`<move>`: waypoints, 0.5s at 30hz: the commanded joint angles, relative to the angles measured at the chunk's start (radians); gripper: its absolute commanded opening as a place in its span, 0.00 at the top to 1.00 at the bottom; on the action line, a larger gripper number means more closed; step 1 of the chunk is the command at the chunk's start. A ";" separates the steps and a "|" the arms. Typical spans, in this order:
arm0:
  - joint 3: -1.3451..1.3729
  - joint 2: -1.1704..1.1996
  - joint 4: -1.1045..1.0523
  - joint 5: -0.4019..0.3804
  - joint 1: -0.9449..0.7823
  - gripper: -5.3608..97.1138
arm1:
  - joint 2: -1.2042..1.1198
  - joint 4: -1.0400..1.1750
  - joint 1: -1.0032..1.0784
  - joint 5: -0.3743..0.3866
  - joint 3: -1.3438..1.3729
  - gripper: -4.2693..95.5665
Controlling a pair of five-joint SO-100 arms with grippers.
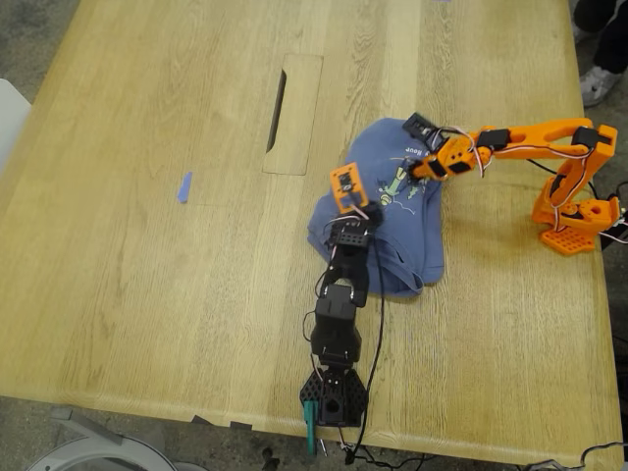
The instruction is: Fold a T-shirt
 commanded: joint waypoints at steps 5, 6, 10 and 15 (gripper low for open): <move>0.091 0.241 0.025 0.012 -0.110 0.95 | 0.135 0.044 0.147 -0.014 0.014 0.96; 0.078 0.258 0.054 0.012 -0.106 0.95 | 0.149 0.067 0.147 -0.015 -0.003 0.96; -0.049 0.302 0.183 0.015 -0.048 0.95 | 0.158 0.201 0.084 -0.025 -0.170 0.96; -0.305 0.199 0.258 0.015 0.072 0.95 | 0.057 0.267 -0.087 -0.012 -0.360 0.96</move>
